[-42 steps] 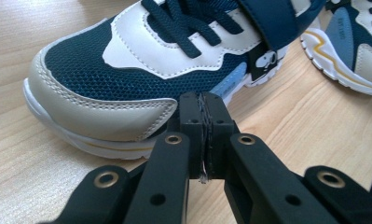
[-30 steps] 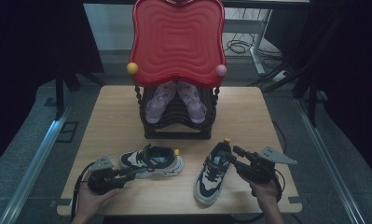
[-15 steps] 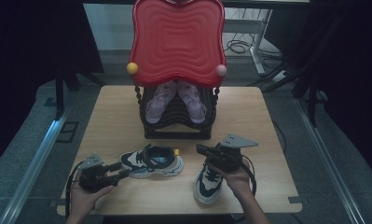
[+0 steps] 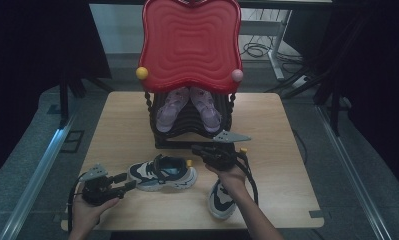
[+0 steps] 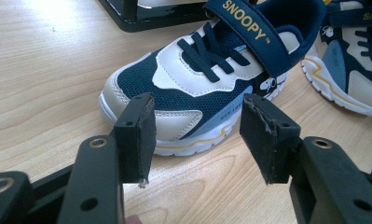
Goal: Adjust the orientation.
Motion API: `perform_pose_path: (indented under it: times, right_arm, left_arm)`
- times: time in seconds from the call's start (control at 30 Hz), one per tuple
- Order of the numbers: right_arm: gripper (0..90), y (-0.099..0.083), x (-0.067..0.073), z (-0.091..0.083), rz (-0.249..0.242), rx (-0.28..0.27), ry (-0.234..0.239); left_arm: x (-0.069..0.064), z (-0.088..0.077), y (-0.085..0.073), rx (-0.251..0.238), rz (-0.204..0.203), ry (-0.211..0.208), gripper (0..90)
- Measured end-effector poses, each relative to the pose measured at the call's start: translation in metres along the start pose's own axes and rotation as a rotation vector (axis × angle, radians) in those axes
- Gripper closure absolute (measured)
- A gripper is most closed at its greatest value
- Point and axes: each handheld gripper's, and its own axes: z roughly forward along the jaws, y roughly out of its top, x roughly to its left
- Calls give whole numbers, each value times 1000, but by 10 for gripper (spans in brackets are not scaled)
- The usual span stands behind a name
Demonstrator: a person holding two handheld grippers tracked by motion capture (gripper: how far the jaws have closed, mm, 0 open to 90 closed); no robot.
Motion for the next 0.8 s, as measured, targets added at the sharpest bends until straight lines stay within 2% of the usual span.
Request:
perform_pose_path:
  times: [0.2,0.37,0.8]
  right_arm:
    - [900,0,-3,16,27,36,-6]
    - [900,-2,-4,29,28,66,-14]
    - [900,-9,-7,51,67,128,-30]
  left_arm:
    - [0,-1,1,-9,-3,-9,453]
    - [2,-3,1,-12,-8,-6,453]
    - [7,-8,1,-23,-24,-1,454]
